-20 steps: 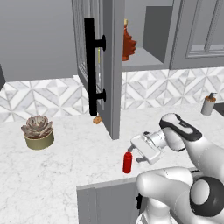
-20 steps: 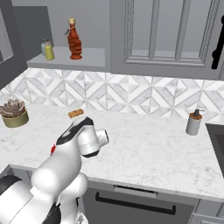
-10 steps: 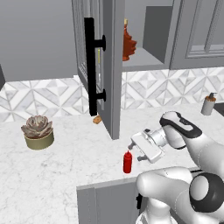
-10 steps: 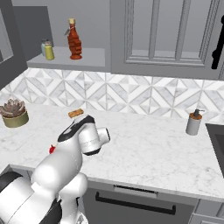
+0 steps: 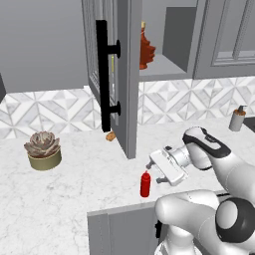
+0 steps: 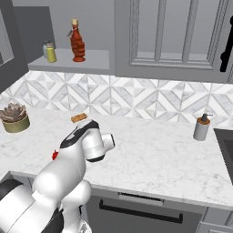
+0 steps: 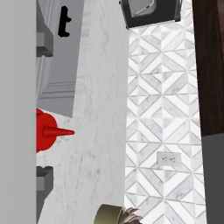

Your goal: Put the shaker and condiment bottle from the counter next to their counterparts in the cabinet.

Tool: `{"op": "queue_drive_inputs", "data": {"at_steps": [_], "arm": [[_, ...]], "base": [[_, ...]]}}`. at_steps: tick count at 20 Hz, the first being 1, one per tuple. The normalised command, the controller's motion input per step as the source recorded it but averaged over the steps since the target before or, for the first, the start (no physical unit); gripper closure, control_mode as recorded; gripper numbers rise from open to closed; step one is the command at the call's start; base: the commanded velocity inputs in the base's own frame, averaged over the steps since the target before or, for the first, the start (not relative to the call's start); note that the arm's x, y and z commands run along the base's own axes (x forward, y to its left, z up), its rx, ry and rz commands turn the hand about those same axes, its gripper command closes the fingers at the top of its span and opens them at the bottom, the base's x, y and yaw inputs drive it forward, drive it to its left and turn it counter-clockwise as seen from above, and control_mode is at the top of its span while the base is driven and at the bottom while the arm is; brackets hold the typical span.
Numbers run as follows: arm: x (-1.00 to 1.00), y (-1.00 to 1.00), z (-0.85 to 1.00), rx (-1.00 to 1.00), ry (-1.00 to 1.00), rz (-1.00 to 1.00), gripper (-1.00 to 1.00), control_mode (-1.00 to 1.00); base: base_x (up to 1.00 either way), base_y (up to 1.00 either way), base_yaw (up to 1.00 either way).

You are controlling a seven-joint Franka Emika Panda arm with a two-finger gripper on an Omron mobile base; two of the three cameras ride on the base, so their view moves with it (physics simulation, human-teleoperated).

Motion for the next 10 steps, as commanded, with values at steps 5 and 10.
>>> {"op": "queue_drive_inputs", "data": {"at_steps": [5, 10], "arm": [[0.00, -0.17, -0.05, 0.00, -0.02, -0.10, -1.00, -1.00], [0.00, -0.05, 0.00, 0.02, 0.00, -0.06, -1.00, -1.00]], "base": [[0.00, 0.00, 0.00], [0.00, 0.00, 0.00]]}}
